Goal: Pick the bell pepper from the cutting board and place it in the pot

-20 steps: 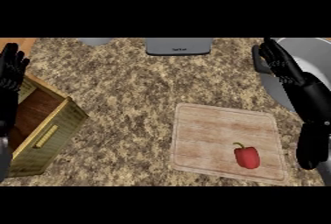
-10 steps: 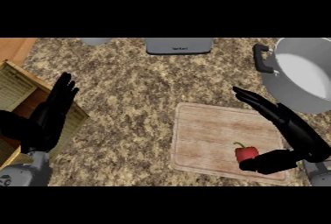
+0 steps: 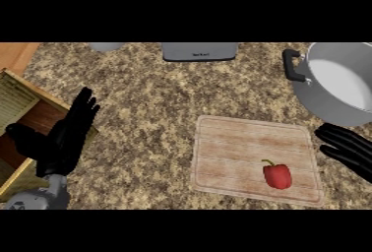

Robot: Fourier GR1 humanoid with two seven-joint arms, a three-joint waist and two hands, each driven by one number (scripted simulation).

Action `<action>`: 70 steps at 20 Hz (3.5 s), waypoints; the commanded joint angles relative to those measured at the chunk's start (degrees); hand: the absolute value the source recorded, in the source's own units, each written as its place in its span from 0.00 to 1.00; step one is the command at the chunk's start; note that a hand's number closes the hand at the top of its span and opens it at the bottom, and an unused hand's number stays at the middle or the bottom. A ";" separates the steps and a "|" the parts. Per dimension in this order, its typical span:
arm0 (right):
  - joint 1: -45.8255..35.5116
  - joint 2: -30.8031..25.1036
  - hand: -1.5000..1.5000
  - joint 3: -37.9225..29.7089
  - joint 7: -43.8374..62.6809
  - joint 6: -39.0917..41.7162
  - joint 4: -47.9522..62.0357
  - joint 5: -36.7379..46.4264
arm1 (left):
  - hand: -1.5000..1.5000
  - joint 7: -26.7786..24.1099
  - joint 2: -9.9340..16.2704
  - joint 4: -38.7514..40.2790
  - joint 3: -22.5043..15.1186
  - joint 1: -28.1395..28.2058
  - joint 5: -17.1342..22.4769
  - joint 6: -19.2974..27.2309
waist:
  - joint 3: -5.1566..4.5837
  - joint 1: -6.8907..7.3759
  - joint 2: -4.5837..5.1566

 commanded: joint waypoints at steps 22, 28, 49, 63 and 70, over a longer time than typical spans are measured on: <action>-0.50 -4.48 0.00 7.00 44.67 23.37 -18.51 13.30 | 0.50 0.83 -3.34 -2.22 -1.06 1.59 -3.48 -2.04 | 0.03 2.49 0.46; -3.10 0.67 0.00 13.65 48.64 24.80 -15.78 23.85 | 0.50 4.81 -4.45 -3.76 -0.49 -0.48 -4.24 -1.56 | 0.04 2.20 0.45; -3.71 18.97 0.00 19.08 49.52 26.46 -8.99 42.09 | 0.50 3.76 -7.74 -2.00 2.58 0.21 -7.49 -5.81 | 0.02 2.13 0.47; -3.97 20.84 0.00 20.81 44.79 21.67 4.63 53.82 | 0.50 4.18 -9.02 -1.27 5.13 -1.90 -8.23 -7.37 | 0.03 1.93 0.47; -8.37 22.38 0.00 18.22 42.67 23.05 10.62 56.40 | 0.50 6.43 -10.53 -2.70 5.31 -2.74 -8.96 -6.74 | 0.04 2.08 0.46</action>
